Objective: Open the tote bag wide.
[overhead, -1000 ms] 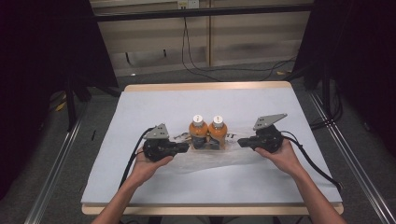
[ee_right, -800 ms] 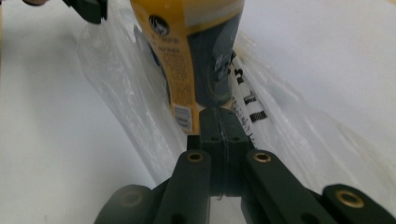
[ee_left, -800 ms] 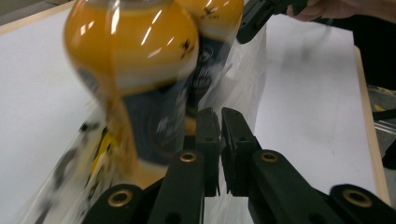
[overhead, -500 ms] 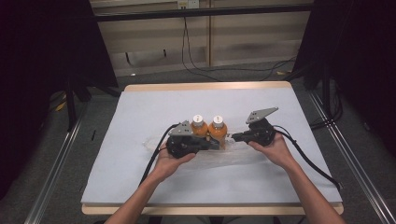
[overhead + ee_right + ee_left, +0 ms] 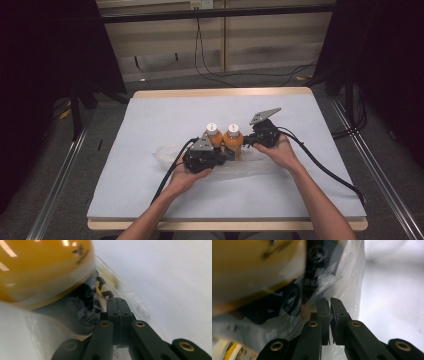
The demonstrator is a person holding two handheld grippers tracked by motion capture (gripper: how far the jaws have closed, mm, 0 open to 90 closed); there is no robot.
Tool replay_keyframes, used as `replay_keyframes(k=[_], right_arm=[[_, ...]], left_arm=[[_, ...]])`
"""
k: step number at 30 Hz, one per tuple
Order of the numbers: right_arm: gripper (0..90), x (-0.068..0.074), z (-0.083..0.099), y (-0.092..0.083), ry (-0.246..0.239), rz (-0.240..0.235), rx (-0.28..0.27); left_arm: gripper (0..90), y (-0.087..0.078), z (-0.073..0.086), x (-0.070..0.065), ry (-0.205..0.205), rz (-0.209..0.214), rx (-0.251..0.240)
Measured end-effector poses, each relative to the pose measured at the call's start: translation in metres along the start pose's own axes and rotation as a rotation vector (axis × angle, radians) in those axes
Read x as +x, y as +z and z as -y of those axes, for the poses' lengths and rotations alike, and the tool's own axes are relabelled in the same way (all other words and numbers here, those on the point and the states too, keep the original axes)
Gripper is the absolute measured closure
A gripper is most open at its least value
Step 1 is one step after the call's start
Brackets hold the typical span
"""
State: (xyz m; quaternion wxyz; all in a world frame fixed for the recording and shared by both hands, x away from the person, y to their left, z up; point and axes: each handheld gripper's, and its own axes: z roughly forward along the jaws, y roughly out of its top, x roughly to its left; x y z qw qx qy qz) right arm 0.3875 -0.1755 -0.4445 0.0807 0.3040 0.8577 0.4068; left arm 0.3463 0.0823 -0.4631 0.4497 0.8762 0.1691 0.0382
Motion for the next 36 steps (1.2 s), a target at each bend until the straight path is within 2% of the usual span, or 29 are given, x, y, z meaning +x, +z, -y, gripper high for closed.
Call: replay_keyframes(k=[2,4,6,8,10,11,13,14,16,17,19,24,25,27,28,29,30,31,32,34,36], right_arm=[[90.0,-0.003,0.001,0.005,0.016,-0.010,0.014],[90.0,-0.005,0.003,0.009,0.028,-0.024,0.021],[90.0,-0.005,0.005,0.016,0.039,-0.055,0.034],[90.0,-0.004,0.005,0.017,0.047,-0.059,0.046],[90.0,-0.005,0.008,0.021,0.052,-0.056,0.065],[90.0,-0.004,0.008,0.022,0.049,-0.049,0.076],[90.0,-0.003,0.008,0.022,0.046,-0.039,0.082],[90.0,-0.004,0.008,0.022,0.051,-0.043,0.084],[90.0,-0.007,0.009,0.024,0.060,-0.058,0.089],[90.0,-0.008,0.010,0.026,0.063,-0.058,0.100],[90.0,-0.007,0.013,0.031,0.064,-0.050,0.116],[90.0,-0.009,0.015,0.037,0.090,-0.054,0.120],[90.0,-0.009,0.015,0.037,0.089,-0.049,0.123],[90.0,-0.008,0.014,0.038,0.084,-0.033,0.127],[90.0,-0.008,0.013,0.039,0.085,-0.031,0.123],[90.0,-0.009,0.012,0.039,0.087,-0.028,0.125],[90.0,-0.008,0.011,0.040,0.085,-0.017,0.130],[90.0,-0.008,0.010,0.041,0.070,-0.010,0.129],[90.0,-0.009,0.010,0.042,0.066,-0.010,0.126],[90.0,-0.012,0.009,0.043,0.082,-0.013,0.118],[90.0,-0.014,0.008,0.044,0.083,-0.007,0.119]], left_arm=[[87.2,0.001,0.003,0.000,0.009,0.001,0.025],[87.3,0.004,0.006,-0.001,0.000,0.006,0.034],[87.7,0.007,0.007,-0.002,0.005,0.007,0.041],[87.8,0.007,0.007,-0.004,0.013,0.011,0.056],[87.7,0.008,0.010,-0.008,0.039,0.023,0.085],[87.7,0.008,0.012,-0.009,0.054,0.012,0.085],[87.8,0.011,0.016,-0.010,0.042,0.021,0.104],[87.9,0.014,0.017,-0.011,0.056,0.014,0.105],[89.0,0.014,0.016,-0.012,0.052,0.010,0.125],[89.3,0.013,0.016,-0.012,0.063,0.008,0.137],[90.0,0.012,0.018,-0.012,0.036,0.030,0.119],[90.0,0.009,0.018,-0.012,0.048,0.048,0.158],[90.0,0.010,0.019,-0.013,0.041,0.052,0.138],[90.0,0.008,0.020,-0.014,0.044,0.059,0.139],[90.0,0.008,0.020,-0.015,0.042,0.070,0.133],[90.0,0.008,0.021,-0.014,0.017,0.100,0.131],[90.0,0.005,0.021,-0.014,0.040,0.093,0.160],[90.0,0.006,0.022,-0.016,0.048,0.093,0.136],[90.0,0.005,0.022,-0.018,0.057,0.088,0.149],[90.0,0.006,0.024,-0.020,0.049,0.095,0.130],[90.0,0.004,0.022,-0.021,0.062,0.081,0.158]])
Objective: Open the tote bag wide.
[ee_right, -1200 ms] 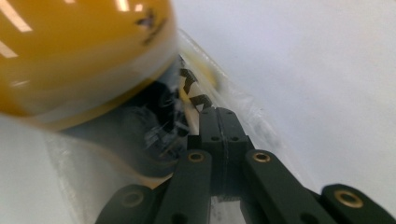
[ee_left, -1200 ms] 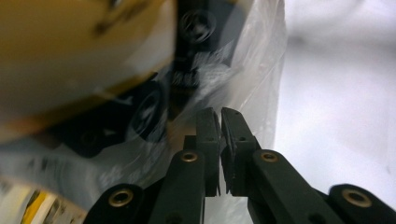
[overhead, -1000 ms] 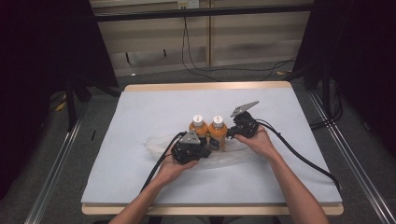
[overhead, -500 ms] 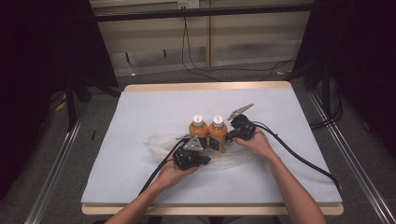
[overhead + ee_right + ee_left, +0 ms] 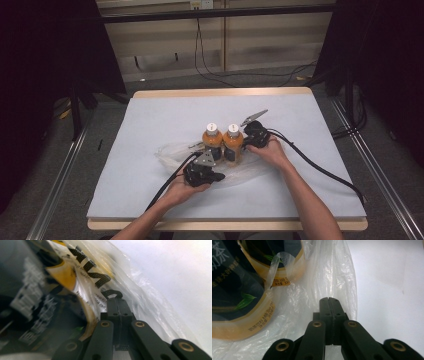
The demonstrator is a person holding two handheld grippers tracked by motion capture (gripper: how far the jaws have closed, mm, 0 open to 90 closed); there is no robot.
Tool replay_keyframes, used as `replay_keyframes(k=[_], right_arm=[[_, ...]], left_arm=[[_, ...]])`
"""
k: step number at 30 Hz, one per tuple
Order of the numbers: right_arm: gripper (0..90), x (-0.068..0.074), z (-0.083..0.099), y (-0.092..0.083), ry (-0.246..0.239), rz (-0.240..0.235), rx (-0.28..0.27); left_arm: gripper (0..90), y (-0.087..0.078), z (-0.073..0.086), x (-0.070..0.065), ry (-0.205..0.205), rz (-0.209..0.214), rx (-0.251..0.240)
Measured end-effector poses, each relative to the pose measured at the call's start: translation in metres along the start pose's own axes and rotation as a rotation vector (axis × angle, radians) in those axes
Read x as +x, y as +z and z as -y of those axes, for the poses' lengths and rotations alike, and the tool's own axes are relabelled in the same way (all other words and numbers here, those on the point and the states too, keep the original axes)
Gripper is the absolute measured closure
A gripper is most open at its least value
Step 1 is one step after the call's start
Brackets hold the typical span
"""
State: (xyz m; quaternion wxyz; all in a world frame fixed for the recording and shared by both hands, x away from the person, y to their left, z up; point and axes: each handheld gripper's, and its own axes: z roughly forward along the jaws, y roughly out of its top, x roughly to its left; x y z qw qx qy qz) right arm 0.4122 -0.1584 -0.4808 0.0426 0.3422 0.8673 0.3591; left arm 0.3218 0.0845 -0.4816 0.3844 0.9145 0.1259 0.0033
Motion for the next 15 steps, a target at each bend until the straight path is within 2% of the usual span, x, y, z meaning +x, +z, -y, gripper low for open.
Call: replay_keyframes(k=[1,4,5,6,7,8,11,15], right_arm=[[90.0,0.000,-0.001,0.000,-0.003,0.012,0.006],[90.0,-0.002,-0.004,0.003,-0.007,0.011,-0.003],[90.0,-0.003,-0.005,0.003,-0.011,0.016,0.001],[90.0,-0.002,-0.006,0.005,-0.020,0.036,-0.003],[90.0,-0.002,-0.006,0.005,-0.020,0.036,-0.003],[90.0,-0.001,-0.007,0.005,-0.016,0.037,-0.005],[90.0,-0.001,-0.007,0.007,-0.026,0.043,-0.019],[90.0,-0.002,-0.008,0.008,-0.023,0.043,-0.022]], left_arm=[[90.0,0.002,0.001,-0.001,0.007,0.005,-0.025],[90.0,0.001,0.001,-0.004,0.012,0.021,-0.017],[90.0,0.001,0.002,-0.006,0.004,0.021,-0.024],[90.0,0.000,0.001,-0.007,0.016,0.023,-0.010],[90.0,0.002,0.002,-0.008,0.014,0.028,-0.027],[90.0,0.000,0.001,-0.009,0.019,0.020,-0.010],[90.0,0.001,0.002,-0.012,0.012,0.040,-0.021],[90.0,0.000,0.001,-0.015,0.033,0.036,0.000]])
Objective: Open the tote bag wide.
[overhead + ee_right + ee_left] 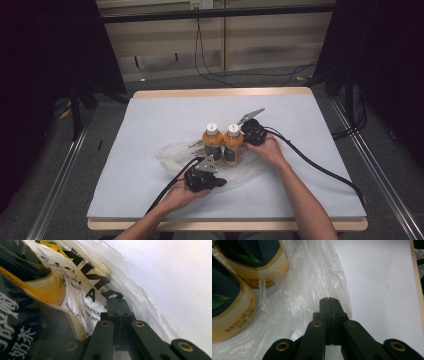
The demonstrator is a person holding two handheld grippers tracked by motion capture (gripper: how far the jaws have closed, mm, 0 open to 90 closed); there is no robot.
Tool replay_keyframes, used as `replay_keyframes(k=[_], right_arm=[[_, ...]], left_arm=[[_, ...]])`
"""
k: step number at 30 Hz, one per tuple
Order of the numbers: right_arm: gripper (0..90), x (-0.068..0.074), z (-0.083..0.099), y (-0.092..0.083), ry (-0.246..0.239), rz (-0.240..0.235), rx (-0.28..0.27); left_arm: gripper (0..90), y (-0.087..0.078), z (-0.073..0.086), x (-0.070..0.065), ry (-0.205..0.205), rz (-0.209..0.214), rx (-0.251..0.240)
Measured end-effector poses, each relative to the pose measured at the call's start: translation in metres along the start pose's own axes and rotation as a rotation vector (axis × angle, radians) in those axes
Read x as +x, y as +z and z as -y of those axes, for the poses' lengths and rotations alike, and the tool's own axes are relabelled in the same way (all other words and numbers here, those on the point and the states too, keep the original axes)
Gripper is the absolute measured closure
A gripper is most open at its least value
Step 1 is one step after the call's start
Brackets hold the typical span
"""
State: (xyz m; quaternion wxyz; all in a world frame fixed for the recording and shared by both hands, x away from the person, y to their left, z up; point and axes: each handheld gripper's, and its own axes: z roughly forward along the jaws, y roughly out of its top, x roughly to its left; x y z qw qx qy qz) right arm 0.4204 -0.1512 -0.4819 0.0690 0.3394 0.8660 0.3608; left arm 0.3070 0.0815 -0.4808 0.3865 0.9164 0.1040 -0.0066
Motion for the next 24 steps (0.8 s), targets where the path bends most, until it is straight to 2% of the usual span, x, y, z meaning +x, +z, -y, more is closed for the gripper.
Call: replay_keyframes(k=[5,6,7,8,9,12,14,15,16,21,24], right_arm=[[90.0,-0.003,-0.001,0.001,0.018,-0.009,0.003],[90.0,-0.002,-0.002,0.001,0.027,-0.013,0.007],[90.0,-0.003,-0.003,0.001,0.020,-0.009,0.011],[90.0,-0.003,-0.004,0.002,0.013,0.004,0.017],[90.0,-0.003,-0.004,0.002,0.014,0.001,0.018],[90.0,-0.002,-0.007,0.003,0.008,0.016,0.025],[90.0,-0.003,-0.009,0.005,0.008,0.023,0.026],[90.0,-0.003,-0.010,0.005,0.010,0.032,0.028],[90.0,-0.004,-0.010,0.006,0.008,0.035,0.026],[90.0,-0.006,-0.014,0.011,0.029,0.019,0.019],[90.0,-0.005,-0.018,0.013,0.032,0.027,0.021]], left_arm=[[90.0,0.001,0.001,-0.002,-0.013,0.011,-0.015],[90.0,-0.001,0.000,-0.001,-0.007,0.011,0.010],[90.0,0.001,0.001,-0.002,-0.010,0.018,-0.021],[90.0,0.001,0.001,-0.003,-0.012,0.026,-0.014],[90.0,0.000,0.002,-0.004,-0.005,0.033,-0.015],[90.0,0.000,0.001,-0.010,0.030,0.012,-0.006],[90.0,-0.002,0.000,-0.010,0.028,0.026,0.019],[90.0,-0.001,0.002,-0.010,0.012,0.036,-0.010],[90.0,-0.001,0.002,-0.010,0.013,0.039,-0.013],[90.0,-0.002,0.002,-0.011,0.035,0.048,-0.004],[90.0,-0.002,0.003,-0.012,0.028,0.060,0.001]])
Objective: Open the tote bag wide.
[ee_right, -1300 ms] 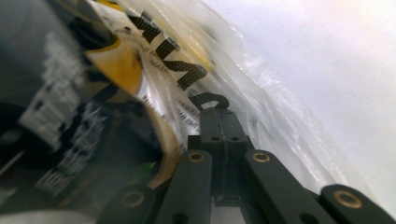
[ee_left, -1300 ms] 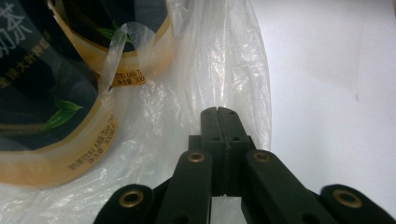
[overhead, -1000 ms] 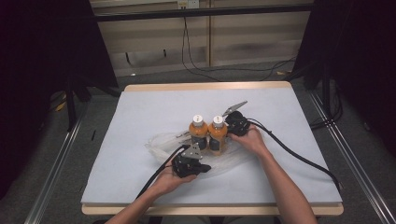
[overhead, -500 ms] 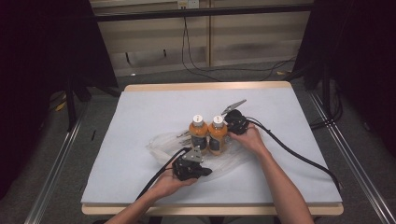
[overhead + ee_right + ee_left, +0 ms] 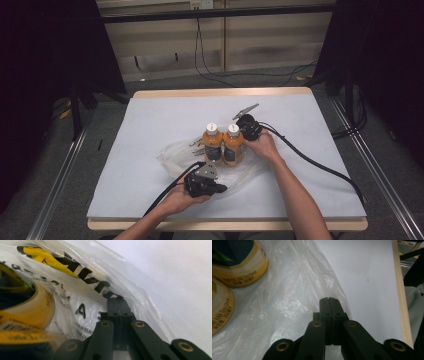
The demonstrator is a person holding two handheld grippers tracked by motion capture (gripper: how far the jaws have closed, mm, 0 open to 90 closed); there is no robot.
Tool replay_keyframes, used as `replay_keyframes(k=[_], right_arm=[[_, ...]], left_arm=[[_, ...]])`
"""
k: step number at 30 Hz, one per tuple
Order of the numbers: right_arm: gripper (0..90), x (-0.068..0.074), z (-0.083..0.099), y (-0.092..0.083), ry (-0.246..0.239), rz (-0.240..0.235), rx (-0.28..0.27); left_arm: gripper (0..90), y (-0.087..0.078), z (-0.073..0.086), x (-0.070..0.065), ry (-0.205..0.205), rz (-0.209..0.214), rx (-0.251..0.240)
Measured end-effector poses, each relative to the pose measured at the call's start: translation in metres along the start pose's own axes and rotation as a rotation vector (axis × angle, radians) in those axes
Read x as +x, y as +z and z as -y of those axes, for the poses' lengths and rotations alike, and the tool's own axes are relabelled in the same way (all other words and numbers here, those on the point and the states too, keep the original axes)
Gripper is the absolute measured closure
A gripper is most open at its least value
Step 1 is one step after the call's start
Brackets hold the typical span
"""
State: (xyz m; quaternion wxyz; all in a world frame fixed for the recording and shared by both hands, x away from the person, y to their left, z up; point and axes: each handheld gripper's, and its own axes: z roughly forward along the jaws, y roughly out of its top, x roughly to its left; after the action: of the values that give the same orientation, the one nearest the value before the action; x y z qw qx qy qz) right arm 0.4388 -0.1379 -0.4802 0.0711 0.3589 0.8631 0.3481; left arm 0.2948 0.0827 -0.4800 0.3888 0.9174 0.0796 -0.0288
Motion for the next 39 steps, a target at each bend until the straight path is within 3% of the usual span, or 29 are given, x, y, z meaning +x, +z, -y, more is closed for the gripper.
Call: replay_keyframes(k=[4,5,11,13,14,16,21,23,25,26,27,30,31,35,39], right_arm=[[90.0,-0.001,-0.003,0.003,0.017,0.008,-0.001],[90.0,-0.002,-0.004,0.003,0.020,0.006,-0.003],[90.0,-0.004,-0.008,0.005,0.029,0.022,0.012],[90.0,-0.005,-0.010,0.006,0.036,0.030,0.019],[90.0,-0.005,-0.010,0.006,0.036,0.030,0.019],[90.0,-0.008,-0.011,0.007,0.037,0.030,0.015],[90.0,-0.011,-0.013,0.008,0.051,0.028,0.016],[90.0,-0.013,-0.014,0.009,0.054,0.039,0.012],[90.0,-0.015,-0.014,0.010,0.063,0.044,0.010],[90.0,-0.015,-0.015,0.010,0.068,0.044,0.012],[90.0,-0.017,-0.015,0.010,0.071,0.044,0.004],[90.0,-0.017,-0.016,0.011,0.089,0.058,0.009],[90.0,-0.017,-0.017,0.011,0.082,0.062,0.008],[90.0,-0.017,-0.020,0.012,0.089,0.090,0.020],[90.0,-0.022,-0.022,0.014,0.101,0.104,0.012]], left_arm=[[90.0,0.001,0.000,-0.006,0.017,0.002,-0.007],[90.0,-0.001,0.000,-0.006,0.027,-0.002,0.018],[90.0,0.000,0.001,-0.007,0.022,0.009,0.005],[90.0,-0.002,-0.001,-0.008,0.032,0.002,0.036],[90.0,0.000,0.000,-0.008,0.029,0.005,0.011],[90.0,-0.002,-0.001,-0.009,0.034,0.004,0.033],[90.0,0.000,0.001,-0.010,0.021,0.024,0.008],[90.0,-0.001,0.000,-0.011,0.029,0.019,0.027],[90.0,0.000,0.001,-0.013,0.038,0.029,0.010],[90.0,-0.002,0.000,-0.014,0.044,0.010,0.040],[90.0,-0.001,0.002,-0.015,0.038,0.032,0.007],[90.0,-0.004,0.003,-0.018,0.047,0.032,0.028],[90.0,-0.003,0.004,-0.019,0.039,0.040,0.006],[90.0,-0.003,0.005,-0.020,0.038,0.046,0.005],[90.0,-0.006,0.004,-0.021,0.056,0.042,0.036]])
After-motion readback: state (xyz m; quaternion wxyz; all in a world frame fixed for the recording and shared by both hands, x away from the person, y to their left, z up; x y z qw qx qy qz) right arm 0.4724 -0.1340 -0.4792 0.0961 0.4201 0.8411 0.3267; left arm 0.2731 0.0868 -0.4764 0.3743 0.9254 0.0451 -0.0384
